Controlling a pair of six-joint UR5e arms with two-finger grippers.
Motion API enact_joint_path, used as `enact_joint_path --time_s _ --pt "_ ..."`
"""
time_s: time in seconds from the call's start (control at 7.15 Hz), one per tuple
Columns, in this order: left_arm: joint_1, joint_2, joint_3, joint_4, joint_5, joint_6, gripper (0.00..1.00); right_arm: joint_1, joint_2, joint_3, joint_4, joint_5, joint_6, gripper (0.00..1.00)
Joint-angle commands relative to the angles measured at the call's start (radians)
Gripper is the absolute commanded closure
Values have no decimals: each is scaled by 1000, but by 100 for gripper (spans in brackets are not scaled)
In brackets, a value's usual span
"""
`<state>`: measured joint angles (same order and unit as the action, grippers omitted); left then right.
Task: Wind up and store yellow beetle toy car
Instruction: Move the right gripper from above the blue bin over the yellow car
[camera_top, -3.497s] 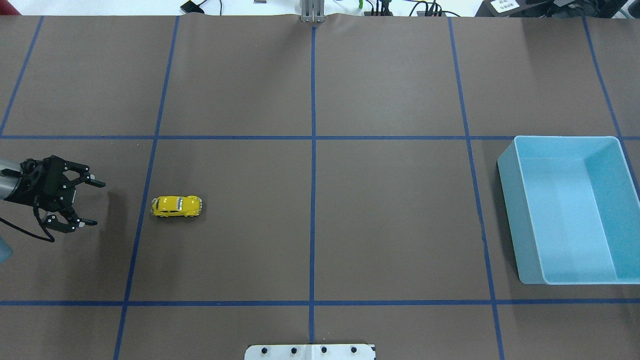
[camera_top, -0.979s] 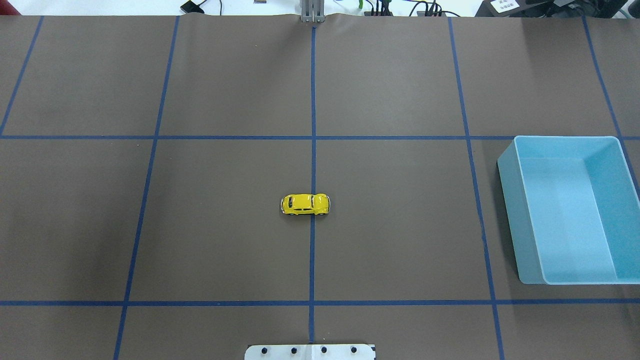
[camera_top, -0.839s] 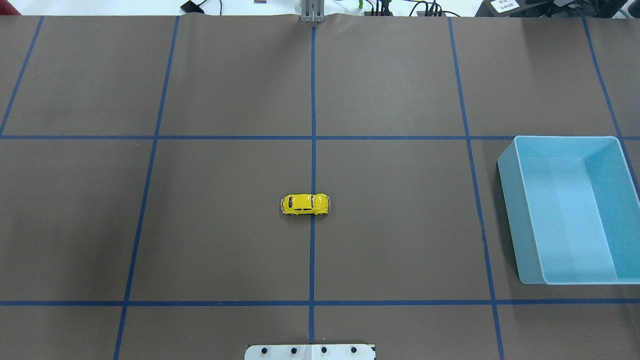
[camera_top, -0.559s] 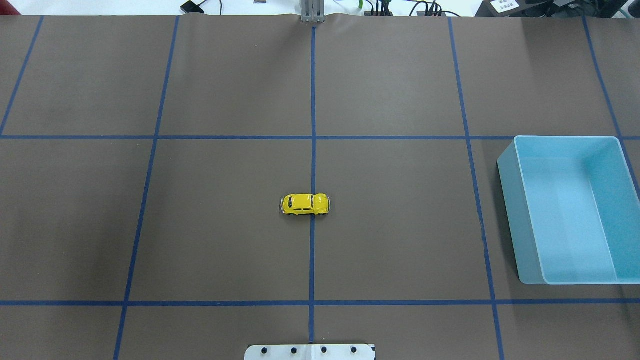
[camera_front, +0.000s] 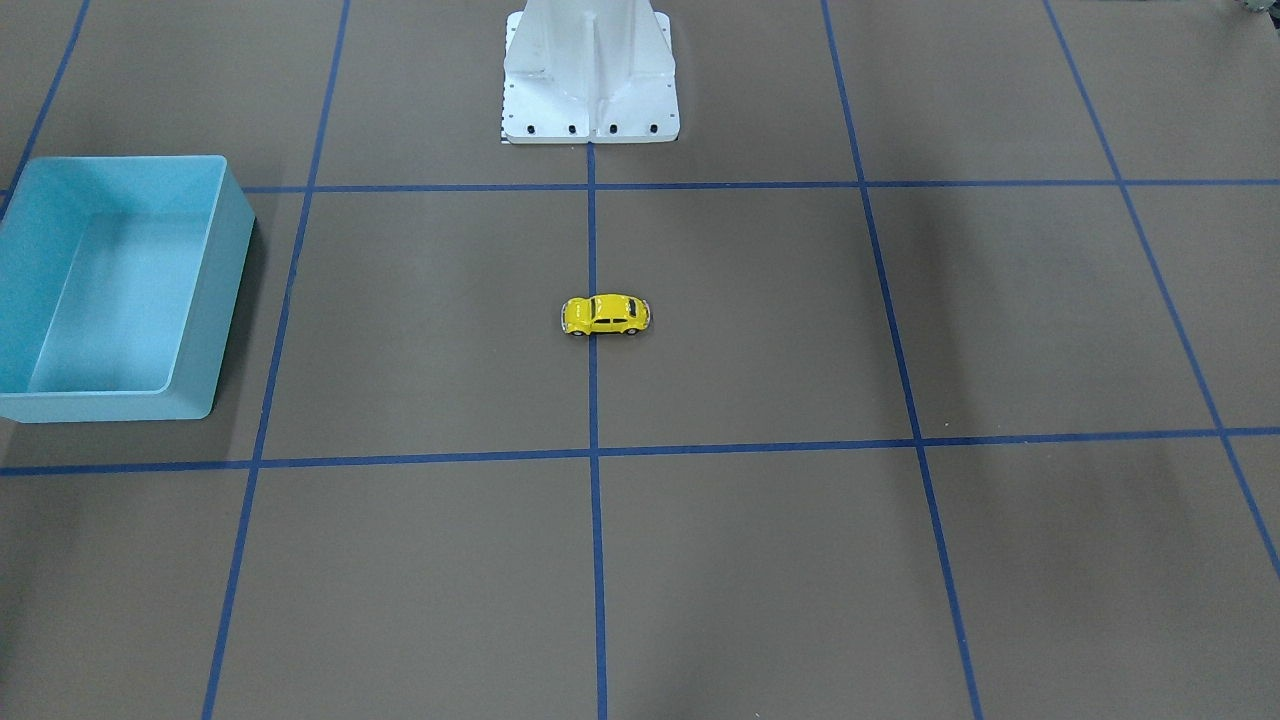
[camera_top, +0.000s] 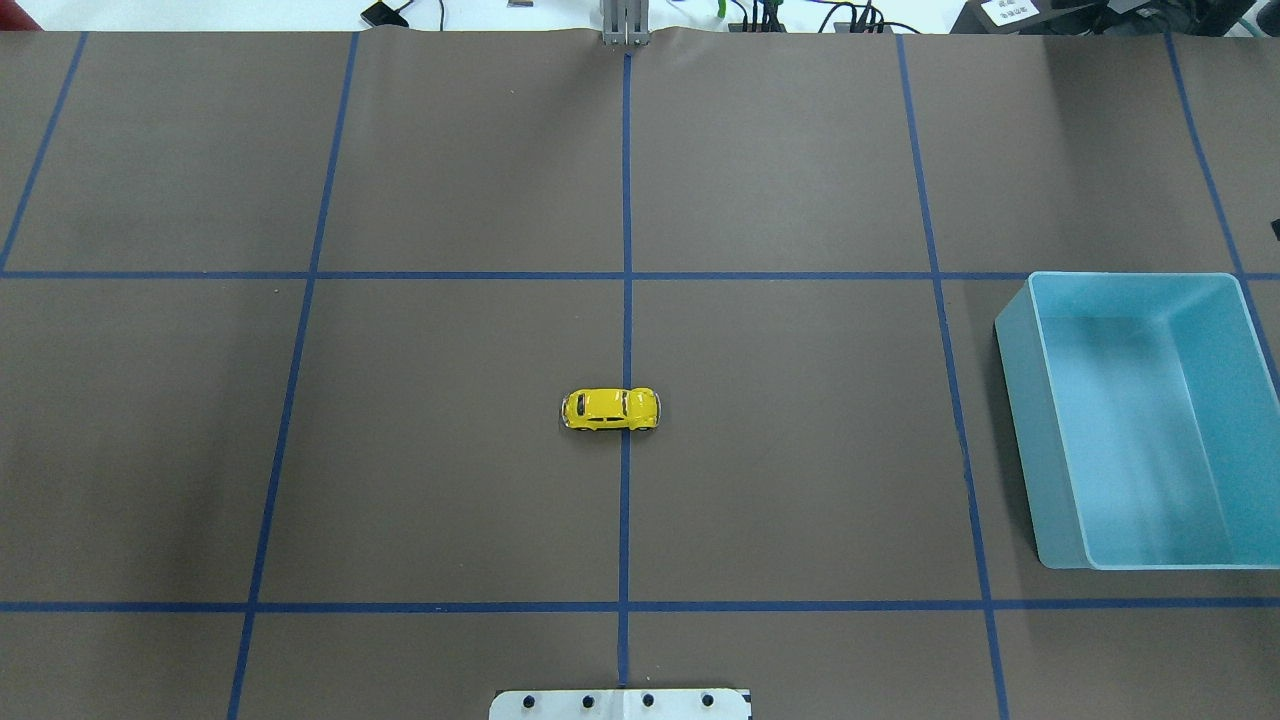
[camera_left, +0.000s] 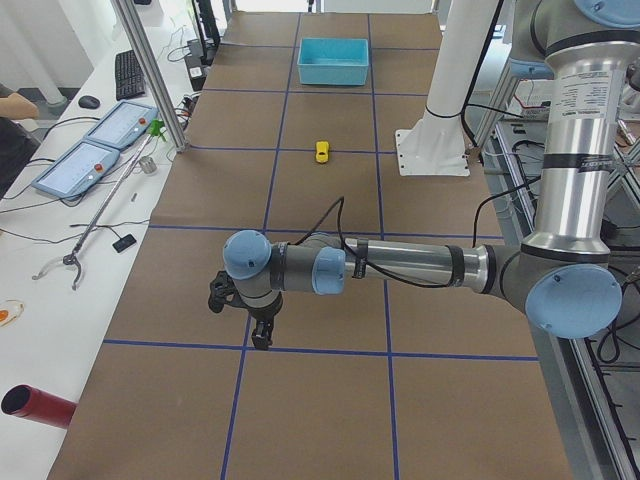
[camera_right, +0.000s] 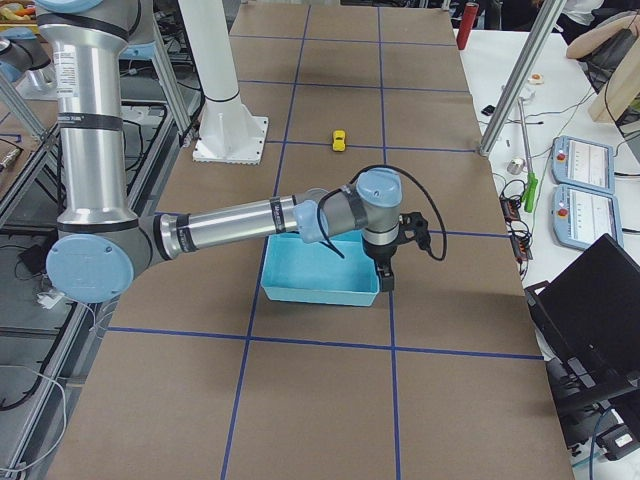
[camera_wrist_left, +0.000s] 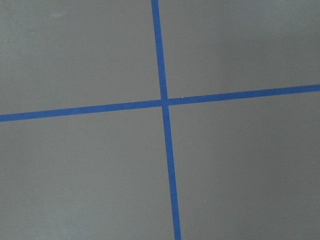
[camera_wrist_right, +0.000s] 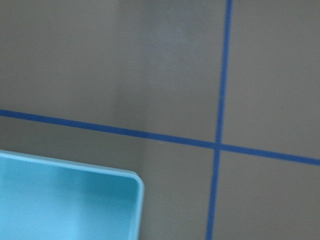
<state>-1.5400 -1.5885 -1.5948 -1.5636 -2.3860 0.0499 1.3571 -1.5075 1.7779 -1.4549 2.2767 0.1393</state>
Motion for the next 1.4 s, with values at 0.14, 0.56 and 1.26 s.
enact_joint_path --time_s 0.14,0.56,1.26 --pt "-6 2 -1 0 1 -7 0 -224 197 -9 -19 -20 9 0" --pt "-8 1 -2 -91 -2 -139 0 -224 341 -11 -16 163 3 0" --pt "-6 1 15 -138 -4 -116 0 -424 434 35 7 74 -156 0"
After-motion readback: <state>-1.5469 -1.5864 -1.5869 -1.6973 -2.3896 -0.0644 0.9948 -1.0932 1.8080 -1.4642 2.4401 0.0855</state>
